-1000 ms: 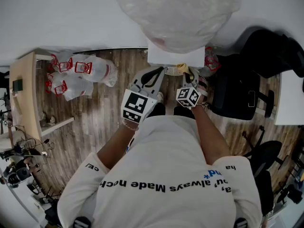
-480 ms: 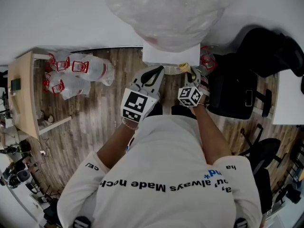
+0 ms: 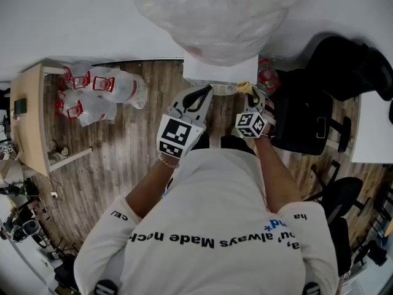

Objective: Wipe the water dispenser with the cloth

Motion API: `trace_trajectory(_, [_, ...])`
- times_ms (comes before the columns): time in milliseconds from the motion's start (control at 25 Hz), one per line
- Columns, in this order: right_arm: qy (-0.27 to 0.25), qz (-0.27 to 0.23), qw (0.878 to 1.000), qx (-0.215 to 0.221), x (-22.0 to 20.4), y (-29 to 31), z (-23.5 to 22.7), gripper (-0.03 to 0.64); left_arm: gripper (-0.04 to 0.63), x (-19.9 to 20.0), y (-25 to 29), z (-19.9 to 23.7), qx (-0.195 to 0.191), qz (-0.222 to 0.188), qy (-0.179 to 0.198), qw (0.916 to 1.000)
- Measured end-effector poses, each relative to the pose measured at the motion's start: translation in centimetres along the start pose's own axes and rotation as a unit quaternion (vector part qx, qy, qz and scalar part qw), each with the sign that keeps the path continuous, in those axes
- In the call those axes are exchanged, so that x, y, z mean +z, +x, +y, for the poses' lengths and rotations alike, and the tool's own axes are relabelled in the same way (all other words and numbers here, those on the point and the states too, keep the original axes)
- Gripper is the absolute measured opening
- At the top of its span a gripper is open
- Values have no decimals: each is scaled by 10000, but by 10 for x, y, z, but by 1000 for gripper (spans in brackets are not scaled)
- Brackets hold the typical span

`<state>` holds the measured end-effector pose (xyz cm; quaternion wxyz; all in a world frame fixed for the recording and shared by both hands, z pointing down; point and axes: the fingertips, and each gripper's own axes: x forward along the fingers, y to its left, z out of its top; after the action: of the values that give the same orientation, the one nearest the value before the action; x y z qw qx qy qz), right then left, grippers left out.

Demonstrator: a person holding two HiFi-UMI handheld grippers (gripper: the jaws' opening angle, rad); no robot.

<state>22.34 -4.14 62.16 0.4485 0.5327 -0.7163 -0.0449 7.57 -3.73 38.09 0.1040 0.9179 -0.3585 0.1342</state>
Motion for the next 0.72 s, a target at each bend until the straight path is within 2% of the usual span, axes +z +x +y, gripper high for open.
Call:
trace_trajectory(280, [-97, -314, 9993, 191, 22, -9, 26, 83, 20, -8, -10, 11, 127, 68, -20, 9999])
trace_trajectory(720, [-322, -755, 9942, 701, 91, -4, 96, 83, 20, -17, -46, 50, 394, 86, -63, 9992])
